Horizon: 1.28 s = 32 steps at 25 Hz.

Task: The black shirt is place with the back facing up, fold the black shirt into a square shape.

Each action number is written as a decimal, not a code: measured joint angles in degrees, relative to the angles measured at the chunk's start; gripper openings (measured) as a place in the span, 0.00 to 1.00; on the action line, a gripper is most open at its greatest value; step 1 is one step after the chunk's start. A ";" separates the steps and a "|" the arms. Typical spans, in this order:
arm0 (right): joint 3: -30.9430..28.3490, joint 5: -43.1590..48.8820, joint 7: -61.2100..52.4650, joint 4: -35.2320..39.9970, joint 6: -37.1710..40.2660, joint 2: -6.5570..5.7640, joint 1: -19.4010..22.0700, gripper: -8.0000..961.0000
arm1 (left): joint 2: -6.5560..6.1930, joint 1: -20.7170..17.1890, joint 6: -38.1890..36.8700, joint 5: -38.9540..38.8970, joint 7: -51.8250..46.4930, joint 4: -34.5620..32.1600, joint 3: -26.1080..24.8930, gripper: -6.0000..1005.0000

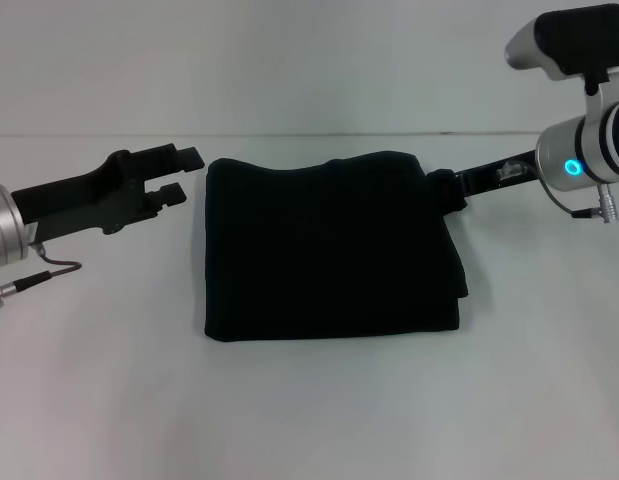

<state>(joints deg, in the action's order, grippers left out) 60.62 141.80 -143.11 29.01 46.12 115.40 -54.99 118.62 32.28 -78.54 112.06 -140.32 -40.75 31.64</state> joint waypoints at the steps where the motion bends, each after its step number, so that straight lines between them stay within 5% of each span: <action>1: -1.01 -0.08 -0.58 -0.09 0.70 -0.02 -0.11 0.15 | 0.00 0.04 -0.04 -0.01 0.02 0.10 0.00 0.66; 8: -7.61 -0.84 -5.14 -0.11 5.30 -0.09 -0.30 0.40 | 0.10 0.07 -0.27 -0.71 0.13 0.16 0.03 0.66; 13: -8.23 -0.81 -10.89 -0.83 6.30 -0.36 -0.34 0.47 | 0.40 0.06 -0.30 -0.71 0.31 0.15 -0.03 0.66; 32: -7.67 -0.67 -11.45 -6.05 0.77 1.10 -1.35 0.47 | 0.68 0.16 0.26 -1.45 1.12 0.62 0.00 0.67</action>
<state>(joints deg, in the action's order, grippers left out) 52.95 141.13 -154.55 22.95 46.89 116.50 -56.34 119.30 32.44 -78.28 110.61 -139.20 -40.13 31.64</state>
